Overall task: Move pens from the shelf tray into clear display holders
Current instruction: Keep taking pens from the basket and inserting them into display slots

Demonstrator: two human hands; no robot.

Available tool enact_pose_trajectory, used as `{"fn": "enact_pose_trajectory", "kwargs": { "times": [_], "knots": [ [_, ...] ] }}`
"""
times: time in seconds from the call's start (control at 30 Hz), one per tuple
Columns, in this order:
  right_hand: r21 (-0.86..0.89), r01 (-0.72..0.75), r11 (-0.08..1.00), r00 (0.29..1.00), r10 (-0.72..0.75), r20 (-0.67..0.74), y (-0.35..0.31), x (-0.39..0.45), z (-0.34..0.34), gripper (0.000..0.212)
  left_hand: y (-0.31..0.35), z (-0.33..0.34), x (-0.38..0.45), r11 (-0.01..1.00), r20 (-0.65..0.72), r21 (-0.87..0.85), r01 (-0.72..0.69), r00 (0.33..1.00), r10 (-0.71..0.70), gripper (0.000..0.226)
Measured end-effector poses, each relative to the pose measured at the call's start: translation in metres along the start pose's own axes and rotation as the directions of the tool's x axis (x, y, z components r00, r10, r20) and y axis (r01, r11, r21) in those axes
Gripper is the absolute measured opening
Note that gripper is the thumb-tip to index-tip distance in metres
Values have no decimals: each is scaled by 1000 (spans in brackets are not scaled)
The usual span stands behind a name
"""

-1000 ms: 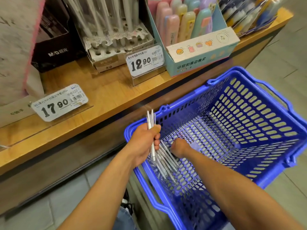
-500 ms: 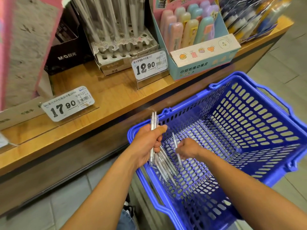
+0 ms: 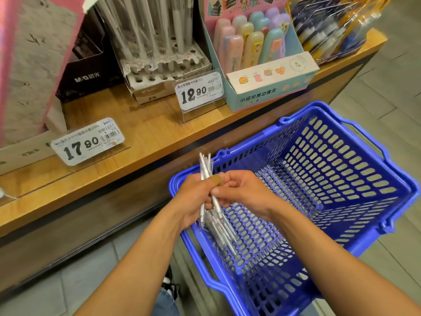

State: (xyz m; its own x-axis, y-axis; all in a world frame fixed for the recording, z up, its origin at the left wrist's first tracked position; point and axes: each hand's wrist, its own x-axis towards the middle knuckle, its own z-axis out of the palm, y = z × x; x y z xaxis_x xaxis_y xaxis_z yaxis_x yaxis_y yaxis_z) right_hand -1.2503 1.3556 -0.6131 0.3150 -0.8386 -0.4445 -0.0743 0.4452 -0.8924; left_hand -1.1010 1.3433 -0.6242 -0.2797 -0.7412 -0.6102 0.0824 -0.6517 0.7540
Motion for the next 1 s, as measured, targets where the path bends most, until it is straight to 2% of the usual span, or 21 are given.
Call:
{"fn": "enact_pose_trajectory", "kwargs": {
  "times": [0.07,0.13,0.23,0.33,0.37,0.4,0.57,0.67,0.77,0.87,1.0],
  "knots": [
    [38,-110,993,987,105,118,7,10,-20,14,-1,0,2,1000,-73,22,10,997,-8,24],
    [-1,-233,972,963,231,139,25,26,-40,2,-3,0,3,1000,-102,-2,10,995,-10,18],
    [-320,-367,874,929,362,-77,71,55,-46,8,-1,1,2,994,-52,-110,21,998,-26,16],
    [-717,-409,564,894,407,-189,123,73,-34,17,0,1,1,994,-35,-105,21,999,-25,14],
    [-777,-408,479,886,413,-211,138,77,-28,25,0,0,1,994,-30,-105,17,999,-21,13],
    [-796,-415,440,881,412,-232,152,79,-23,31,0,0,0,994,-25,-112,15,1000,-18,13],
    [-826,-425,370,870,418,-260,176,85,-10,16,3,0,-1,990,-24,-137,14,1000,-17,13],
    [-804,-444,396,856,454,-249,170,82,-16,23,4,0,-3,992,-30,-125,16,999,-20,13],
    [-718,-486,498,849,462,-255,153,73,-29,35,5,1,-3,994,-39,-106,16,999,-20,13],
    [-519,-482,706,875,423,-236,122,57,-40,17,5,3,-3,995,-51,-95,13,999,-18,13],
    [-235,-319,918,939,272,-211,65,21,-38,8,5,4,-2,996,-77,-93,12,997,-20,18]
  ]
}}
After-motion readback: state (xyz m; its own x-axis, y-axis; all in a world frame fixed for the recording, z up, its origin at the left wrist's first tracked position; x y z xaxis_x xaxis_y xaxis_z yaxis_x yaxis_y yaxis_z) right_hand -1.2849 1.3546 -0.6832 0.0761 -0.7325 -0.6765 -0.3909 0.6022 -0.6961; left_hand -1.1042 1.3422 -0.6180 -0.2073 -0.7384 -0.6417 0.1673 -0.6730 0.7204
